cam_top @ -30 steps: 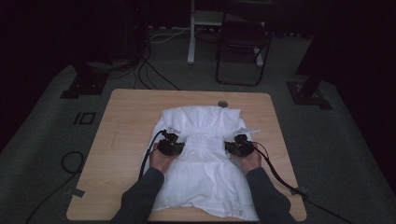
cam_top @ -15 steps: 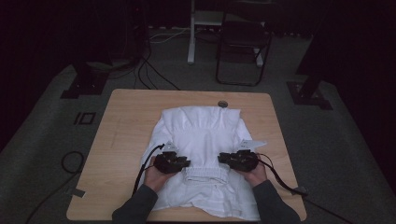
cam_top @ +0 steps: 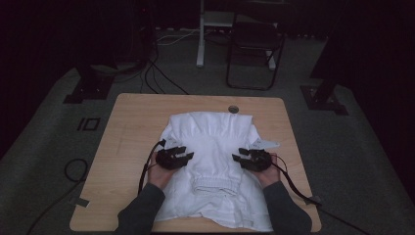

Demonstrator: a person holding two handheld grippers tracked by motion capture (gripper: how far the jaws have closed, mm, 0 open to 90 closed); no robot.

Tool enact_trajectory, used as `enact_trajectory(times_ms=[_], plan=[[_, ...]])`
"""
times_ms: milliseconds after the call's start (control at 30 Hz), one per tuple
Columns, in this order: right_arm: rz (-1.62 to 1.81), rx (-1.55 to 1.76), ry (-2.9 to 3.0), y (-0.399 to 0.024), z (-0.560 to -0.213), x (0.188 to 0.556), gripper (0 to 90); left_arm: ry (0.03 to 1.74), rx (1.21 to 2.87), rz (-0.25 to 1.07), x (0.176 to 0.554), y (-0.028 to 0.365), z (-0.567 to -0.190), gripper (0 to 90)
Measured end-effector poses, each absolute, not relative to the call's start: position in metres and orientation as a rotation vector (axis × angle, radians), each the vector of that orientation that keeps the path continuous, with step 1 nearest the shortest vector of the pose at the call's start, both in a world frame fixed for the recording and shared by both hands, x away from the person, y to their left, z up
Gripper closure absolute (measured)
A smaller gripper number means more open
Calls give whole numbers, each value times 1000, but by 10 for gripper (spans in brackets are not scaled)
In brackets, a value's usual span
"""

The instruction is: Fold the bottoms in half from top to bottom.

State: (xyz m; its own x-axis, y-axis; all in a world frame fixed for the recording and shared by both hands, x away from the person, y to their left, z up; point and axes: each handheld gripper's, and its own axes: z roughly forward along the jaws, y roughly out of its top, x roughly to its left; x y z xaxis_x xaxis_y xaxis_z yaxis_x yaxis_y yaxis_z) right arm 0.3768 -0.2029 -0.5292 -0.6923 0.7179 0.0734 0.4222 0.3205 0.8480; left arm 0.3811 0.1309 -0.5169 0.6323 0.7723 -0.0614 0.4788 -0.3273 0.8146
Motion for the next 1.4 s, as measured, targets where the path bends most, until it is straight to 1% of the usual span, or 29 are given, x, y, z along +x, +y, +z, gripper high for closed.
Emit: enact_trajectory(times_ms=[67, 200, 300, 400, 567, 733, 1067, 1267, 1333, 1400], plan=[[1295, 1075, 2221, -204, -528, 395, 542, 990, 1985, 477, 396, 127, -517, 552], [1236, 1154, 2185, -200, -537, 424, 540, 1019, 2005, 495, 418, 120, -530, 535], [1169, 1188, 2214, -194, -551, 433, 524, 1049, 2032, 473, 425, 119, -545, 530], [1155, 1221, 2209, -190, -563, 432, 504, 1057, 2029, 462, 423, 123, -555, 536], [1154, 1223, 2186, -189, -566, 425, 501, 1033, 2028, 484, 409, 129, -559, 537], [1168, 1214, 2209, -189, -567, 409, 501, 1025, 2027, 488, 394, 133, -560, 537], [1188, 1228, 2243, -183, -570, 365, 503, 1016, 2010, 438, 353, 152, -561, 536], [1216, 1242, 2251, -179, -571, 348, 504, 1037, 1994, 405, 333, 159, -562, 532], [1215, 1234, 2257, -177, -571, 345, 504, 1043, 1995, 384, 330, 162, -558, 521], [1215, 1230, 2257, -177, -571, 343, 504, 1036, 1986, 414, 332, 167, -548, 508]])
